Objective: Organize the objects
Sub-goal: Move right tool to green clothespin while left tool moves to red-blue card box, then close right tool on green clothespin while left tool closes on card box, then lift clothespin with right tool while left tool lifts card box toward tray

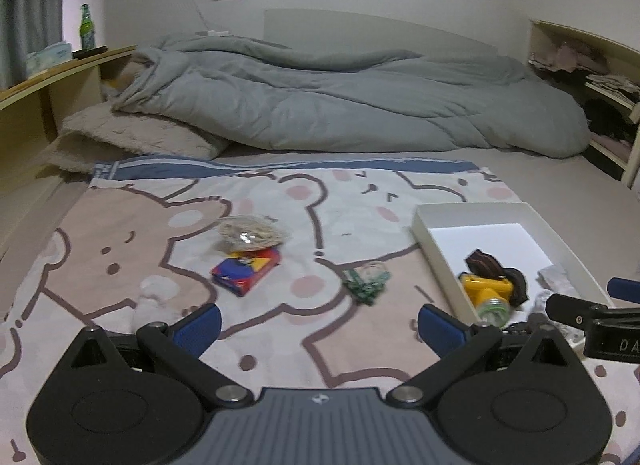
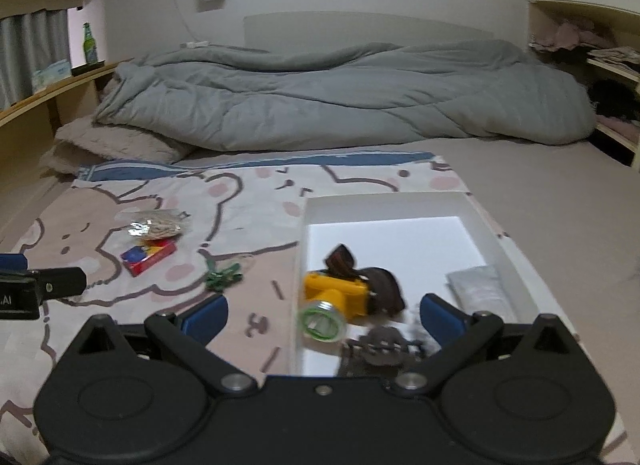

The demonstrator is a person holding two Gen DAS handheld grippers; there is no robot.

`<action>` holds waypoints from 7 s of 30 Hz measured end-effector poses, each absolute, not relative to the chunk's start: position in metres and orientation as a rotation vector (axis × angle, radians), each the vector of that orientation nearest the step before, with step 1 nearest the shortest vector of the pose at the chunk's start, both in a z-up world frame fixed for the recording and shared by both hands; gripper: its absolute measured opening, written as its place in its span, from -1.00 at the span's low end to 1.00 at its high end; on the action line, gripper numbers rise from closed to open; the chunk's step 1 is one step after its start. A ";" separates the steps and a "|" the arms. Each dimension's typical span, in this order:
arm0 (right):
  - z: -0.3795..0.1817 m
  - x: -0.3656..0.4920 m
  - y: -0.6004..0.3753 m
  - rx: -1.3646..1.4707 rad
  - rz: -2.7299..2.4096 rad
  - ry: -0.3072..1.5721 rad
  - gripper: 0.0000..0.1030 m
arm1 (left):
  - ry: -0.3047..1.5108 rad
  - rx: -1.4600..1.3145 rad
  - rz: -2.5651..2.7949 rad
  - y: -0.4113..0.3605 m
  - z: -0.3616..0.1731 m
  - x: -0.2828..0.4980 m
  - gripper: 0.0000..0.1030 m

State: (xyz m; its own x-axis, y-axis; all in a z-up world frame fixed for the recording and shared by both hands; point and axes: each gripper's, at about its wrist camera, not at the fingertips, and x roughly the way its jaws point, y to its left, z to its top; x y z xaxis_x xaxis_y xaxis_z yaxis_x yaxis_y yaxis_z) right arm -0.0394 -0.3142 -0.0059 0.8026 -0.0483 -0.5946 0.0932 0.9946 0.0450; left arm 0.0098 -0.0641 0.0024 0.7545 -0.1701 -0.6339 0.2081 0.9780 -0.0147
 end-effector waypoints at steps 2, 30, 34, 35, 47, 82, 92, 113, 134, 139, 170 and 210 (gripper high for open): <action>-0.007 -0.034 -0.307 0.076 -0.064 0.635 1.00 | 0.686 0.057 -0.193 -0.055 0.002 0.012 1.00; -0.034 0.039 -0.236 0.075 0.073 0.614 1.00 | 0.635 -0.010 -0.092 0.017 -0.028 0.061 1.00; -0.045 0.049 -0.235 0.090 0.071 0.581 1.00 | 0.628 -0.030 -0.112 0.014 -0.043 0.078 0.99; -0.050 0.052 -0.235 0.093 0.077 0.581 1.00 | 0.624 -0.029 -0.118 0.013 -0.047 0.082 0.97; -0.106 0.091 -0.225 0.065 0.079 0.584 0.99 | 0.594 -0.005 -0.207 0.012 -0.104 0.137 0.69; -0.167 0.126 -0.221 0.120 0.087 0.600 -0.07 | 0.741 0.127 -0.161 -0.017 -0.157 0.162 0.30; -0.161 0.083 -0.215 0.063 0.135 0.642 -0.07 | 0.815 0.106 -0.112 -0.027 -0.147 0.101 0.26; -0.146 -0.024 -0.203 -0.025 0.208 0.707 -0.07 | 0.852 0.078 -0.165 -0.034 -0.139 0.003 0.24; -0.141 -0.022 -0.202 -0.032 0.199 0.682 -0.07 | 0.847 0.075 -0.207 -0.041 -0.129 0.021 0.21; -0.126 -0.026 -0.204 -0.017 0.195 0.631 -0.07 | 0.802 0.046 -0.220 -0.040 -0.111 0.010 0.20; -0.107 -0.045 -0.230 0.108 0.146 0.582 -0.07 | 0.993 -0.074 -0.206 -0.049 -0.127 0.003 0.43; -0.035 -0.048 -0.250 0.108 0.134 0.487 -0.07 | 0.598 0.100 -0.139 -0.067 -0.013 -0.023 0.16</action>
State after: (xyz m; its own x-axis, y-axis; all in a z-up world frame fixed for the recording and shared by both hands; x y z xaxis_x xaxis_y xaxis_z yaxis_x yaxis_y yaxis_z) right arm -0.0477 -0.2496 -0.0352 0.8751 0.1540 -0.4587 -0.1025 0.9855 0.1352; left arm -0.0234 -0.0671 -0.0125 0.8174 -0.1009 -0.5671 0.1587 0.9859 0.0533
